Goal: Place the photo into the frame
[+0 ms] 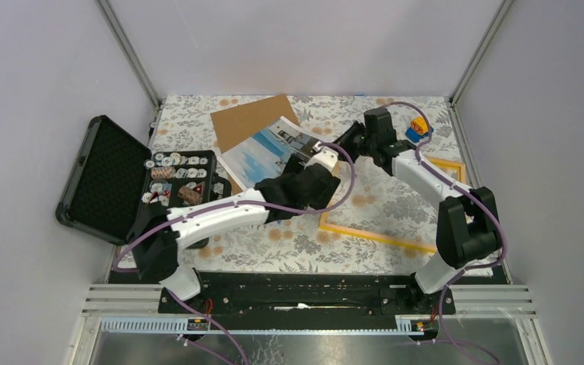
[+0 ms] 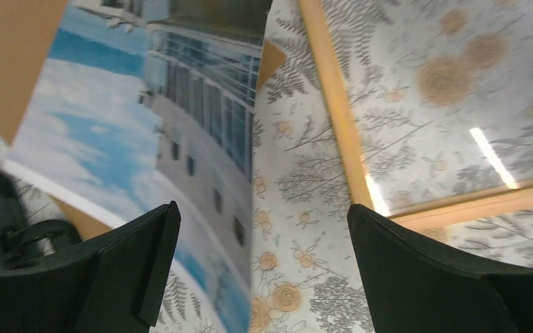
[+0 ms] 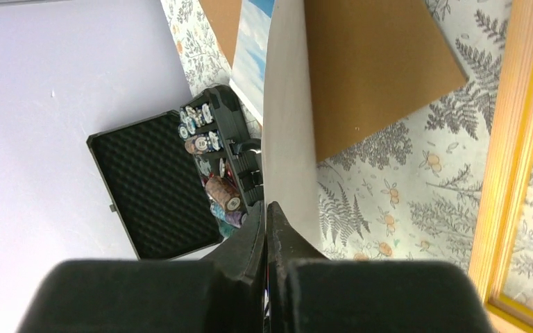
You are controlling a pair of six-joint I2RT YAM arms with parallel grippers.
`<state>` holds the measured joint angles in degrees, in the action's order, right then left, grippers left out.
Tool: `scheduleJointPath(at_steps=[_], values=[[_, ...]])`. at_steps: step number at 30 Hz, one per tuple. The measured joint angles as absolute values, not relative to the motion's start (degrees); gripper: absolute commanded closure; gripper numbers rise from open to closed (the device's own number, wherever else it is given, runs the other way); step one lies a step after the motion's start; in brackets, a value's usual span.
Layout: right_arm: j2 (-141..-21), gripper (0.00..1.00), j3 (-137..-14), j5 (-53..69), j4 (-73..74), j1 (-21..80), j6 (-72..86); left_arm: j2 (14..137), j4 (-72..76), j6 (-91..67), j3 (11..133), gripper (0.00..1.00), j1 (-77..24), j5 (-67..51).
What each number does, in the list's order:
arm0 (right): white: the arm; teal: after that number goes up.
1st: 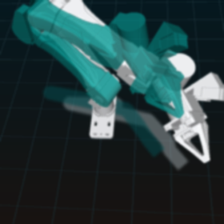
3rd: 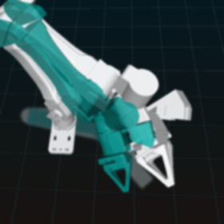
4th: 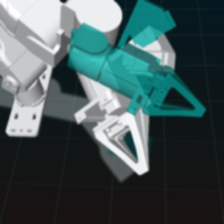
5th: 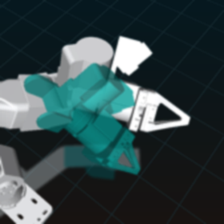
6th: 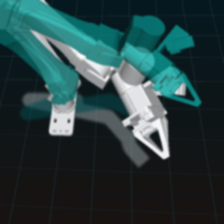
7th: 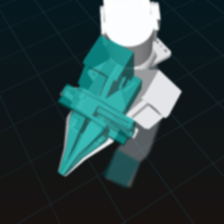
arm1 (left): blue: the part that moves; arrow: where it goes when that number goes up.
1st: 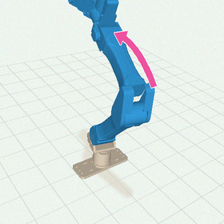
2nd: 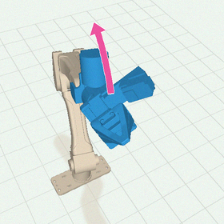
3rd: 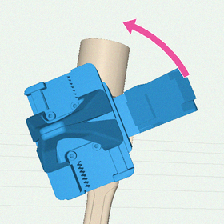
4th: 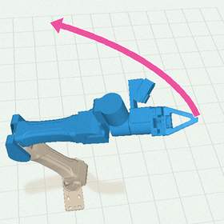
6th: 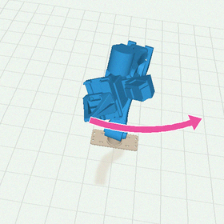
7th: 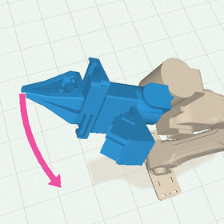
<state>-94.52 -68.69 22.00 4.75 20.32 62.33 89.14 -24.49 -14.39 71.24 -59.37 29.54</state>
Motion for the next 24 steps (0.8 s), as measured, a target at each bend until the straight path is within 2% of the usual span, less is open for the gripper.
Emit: scheduleJointPath(at_steps=[6, 16, 22, 24], values=[[-89.6, 1.00, -63.3, 20.2, 4.2, 20.5, 66.8, 96.6, -31.3, -15.1, 76.3, 0.11, -63.7, 41.5], [-83.0, 1.00, -59.8, 16.1, 4.9, 20.7, 69.5, 100.4, -38.3, -17.9, 80.8, 0.54, -68.7, 50.1], [-80.6, 1.00, -58.6, 15.5, 4.9, 20.7, 69.7, 102.2, -40.8, -18.5, 83.6, 0.65, -68.9, 52.6], [-80.2, 1.00, -58.4, 15.4, 4.9, 20.7, 69.8, 103.1, -41.2, -18.5, 84.0, 0.73, -68.9, 53.2]])
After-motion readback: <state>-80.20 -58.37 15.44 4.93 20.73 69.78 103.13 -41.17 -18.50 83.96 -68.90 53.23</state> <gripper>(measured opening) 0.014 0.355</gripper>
